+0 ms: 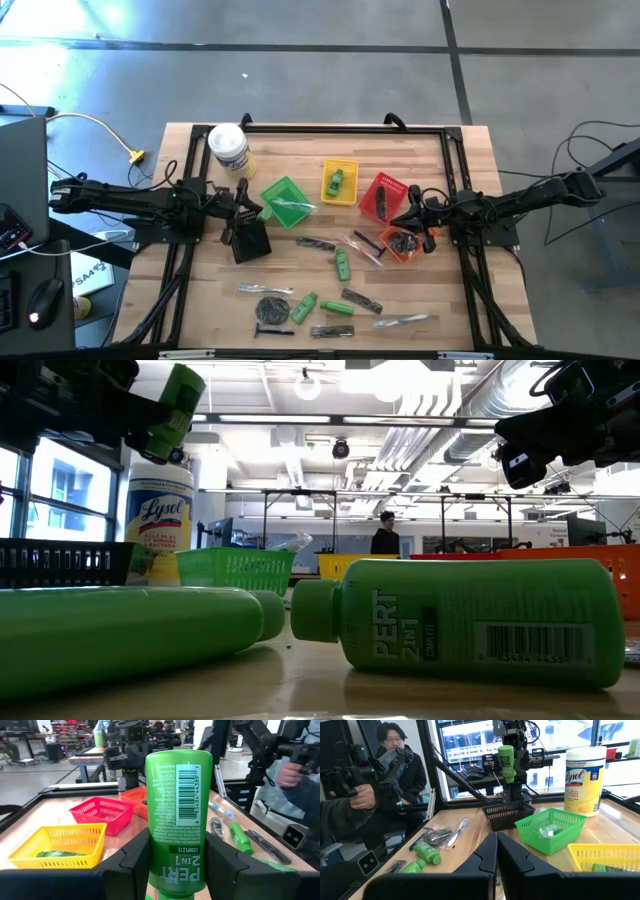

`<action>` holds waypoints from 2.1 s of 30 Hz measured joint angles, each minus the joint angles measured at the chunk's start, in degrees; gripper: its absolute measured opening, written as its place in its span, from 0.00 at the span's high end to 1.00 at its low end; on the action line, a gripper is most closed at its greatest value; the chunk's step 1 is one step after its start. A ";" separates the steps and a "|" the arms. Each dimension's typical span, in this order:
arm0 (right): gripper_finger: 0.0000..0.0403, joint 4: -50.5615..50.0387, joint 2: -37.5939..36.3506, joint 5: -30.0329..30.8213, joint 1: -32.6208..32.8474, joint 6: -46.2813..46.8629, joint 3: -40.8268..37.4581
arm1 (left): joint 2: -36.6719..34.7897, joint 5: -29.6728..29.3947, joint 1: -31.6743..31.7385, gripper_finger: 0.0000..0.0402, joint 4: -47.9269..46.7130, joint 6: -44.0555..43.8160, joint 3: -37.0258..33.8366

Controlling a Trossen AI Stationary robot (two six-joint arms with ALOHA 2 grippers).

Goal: Pick & Place Travel size toiletries

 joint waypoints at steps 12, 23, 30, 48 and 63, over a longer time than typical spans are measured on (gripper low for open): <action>0.99 -0.02 0.00 0.02 0.00 0.00 0.00 | 0.00 -1.96 -0.02 0.66 -0.31 -0.40 0.14; 0.99 0.00 0.00 0.48 0.01 0.00 0.00 | 8.46 -22.42 0.00 0.66 -22.46 4.35 23.64; 0.99 0.02 0.00 0.48 0.00 0.00 0.01 | 23.72 -35.72 0.04 0.66 -35.84 19.63 45.42; 0.99 0.00 0.02 0.24 0.01 0.02 0.00 | 60.01 -32.04 8.59 0.66 -46.88 64.12 69.67; 0.99 0.00 2.05 -0.09 0.01 0.04 0.00 | 72.73 -23.55 10.93 0.66 -35.79 87.18 69.92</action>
